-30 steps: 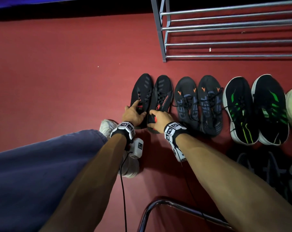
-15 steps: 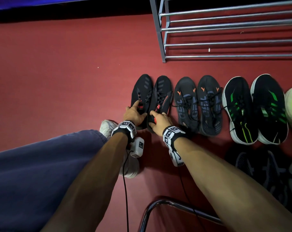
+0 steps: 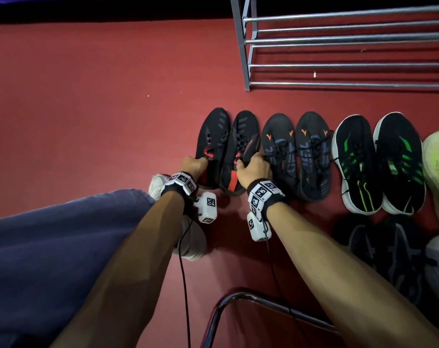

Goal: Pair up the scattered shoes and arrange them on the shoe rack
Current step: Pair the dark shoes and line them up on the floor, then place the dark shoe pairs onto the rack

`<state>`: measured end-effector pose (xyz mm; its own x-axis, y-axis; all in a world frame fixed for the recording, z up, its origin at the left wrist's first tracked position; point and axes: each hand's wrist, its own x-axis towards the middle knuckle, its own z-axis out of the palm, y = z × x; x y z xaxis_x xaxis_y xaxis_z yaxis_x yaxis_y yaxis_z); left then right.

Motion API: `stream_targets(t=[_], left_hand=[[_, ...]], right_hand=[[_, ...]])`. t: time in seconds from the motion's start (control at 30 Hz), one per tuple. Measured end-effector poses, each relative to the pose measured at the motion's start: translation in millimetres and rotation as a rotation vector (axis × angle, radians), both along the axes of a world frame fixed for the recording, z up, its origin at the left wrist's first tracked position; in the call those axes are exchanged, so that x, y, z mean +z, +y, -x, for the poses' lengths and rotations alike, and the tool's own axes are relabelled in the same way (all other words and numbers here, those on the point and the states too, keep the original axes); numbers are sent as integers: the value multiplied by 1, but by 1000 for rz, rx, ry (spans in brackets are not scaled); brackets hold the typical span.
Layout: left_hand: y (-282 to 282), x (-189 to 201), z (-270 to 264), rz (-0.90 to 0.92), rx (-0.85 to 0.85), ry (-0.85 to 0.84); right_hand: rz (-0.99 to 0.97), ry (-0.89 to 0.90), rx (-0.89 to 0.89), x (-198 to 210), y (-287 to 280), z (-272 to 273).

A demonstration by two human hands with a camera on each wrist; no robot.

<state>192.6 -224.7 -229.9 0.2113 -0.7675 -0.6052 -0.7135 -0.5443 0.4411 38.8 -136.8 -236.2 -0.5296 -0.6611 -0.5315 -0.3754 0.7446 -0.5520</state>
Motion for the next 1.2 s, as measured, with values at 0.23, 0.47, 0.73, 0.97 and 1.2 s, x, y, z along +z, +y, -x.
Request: stream_targets(t=[0.23,0.47,0.73,0.97,1.2], left_hand=[[11,-9,-5,-144,59,147],[5,-17,-19,-84,120,185],[8,36,-13,107,135,280],[5,192,13,317,-6,437],[5,383,75,470,-143,637]], right_hand=[[-102,-203,-146,-13,-4,-14],[-23,-250,-190,-24,5,-11],[150,-143,-58,31,1,23],[373,-24,8,185,-11,63],[618,178,78,379,-22,129]])
